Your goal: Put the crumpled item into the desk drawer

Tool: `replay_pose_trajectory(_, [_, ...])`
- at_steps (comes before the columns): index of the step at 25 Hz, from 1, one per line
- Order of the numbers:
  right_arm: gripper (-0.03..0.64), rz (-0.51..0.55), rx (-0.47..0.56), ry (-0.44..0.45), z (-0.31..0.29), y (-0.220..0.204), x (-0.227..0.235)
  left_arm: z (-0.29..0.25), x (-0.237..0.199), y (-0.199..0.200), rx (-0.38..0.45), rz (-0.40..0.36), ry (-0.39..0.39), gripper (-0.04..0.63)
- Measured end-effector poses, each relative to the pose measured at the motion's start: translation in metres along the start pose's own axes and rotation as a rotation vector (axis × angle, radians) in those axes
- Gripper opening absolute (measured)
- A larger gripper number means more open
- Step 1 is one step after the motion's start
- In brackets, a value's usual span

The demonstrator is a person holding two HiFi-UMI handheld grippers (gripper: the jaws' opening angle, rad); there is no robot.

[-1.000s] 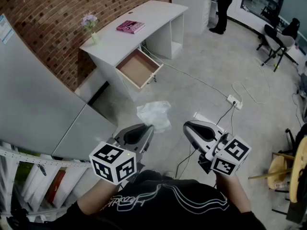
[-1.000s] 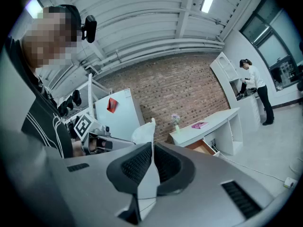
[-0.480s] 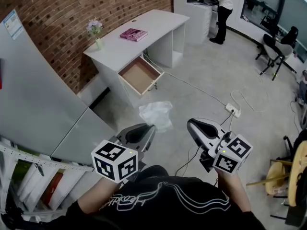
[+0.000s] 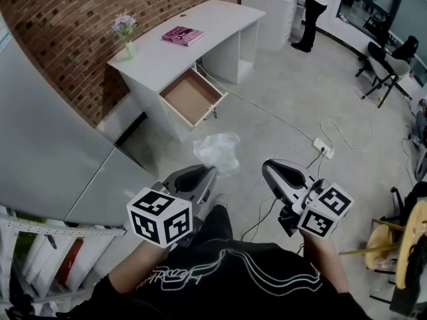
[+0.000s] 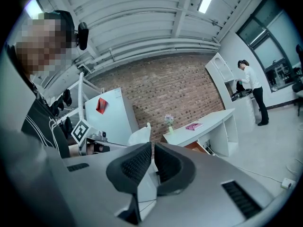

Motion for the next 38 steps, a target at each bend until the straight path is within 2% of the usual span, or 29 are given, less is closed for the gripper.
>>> replay_pose_trajectory(5, [0.051,-0.037,-0.038,-0.028,-0.062,0.006,0.056,-0.055,-0.071,0.024,-0.039,0.037,-0.008,0.048])
replay_pose_trajectory(13, [0.051,-0.119,-0.124,-0.097,-0.191,0.016,0.166,-0.162,-0.21,0.067,-0.124,0.1,-0.035,0.048])
replay_pose_trajectory(22, [0.051,-0.15,-0.204,-0.129,-0.282,0.017,0.237,-0.236,-0.324,0.084,-0.18,0.127,-0.016,0.048])
replay_pose_trajectory(27, [0.051,-0.153,-0.237,-0.129,-0.299,0.015,0.264,-0.267,-0.357,0.091,-0.171,0.087,0.053,0.048])
replay_pose_trajectory(32, [0.051,-0.178,-0.25,-0.112,-0.317,0.01,0.296,-0.301,-0.388,0.091,-0.184,0.09,0.129,0.048])
replay_pose_trajectory(38, [0.051,-0.213,-0.287,-0.051,-0.351,0.008,0.35,-0.351,-0.433,0.089,-0.238,0.115,0.222,0.048])
Point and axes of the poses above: the fingertips, and each gripper's own axes: z backward along the fingers, x to its right, y out of its top, the point moved 6 cm from there along z, backward along the fingers, and after that the axes turned 1 degree about -x, right-handed, at the moved point
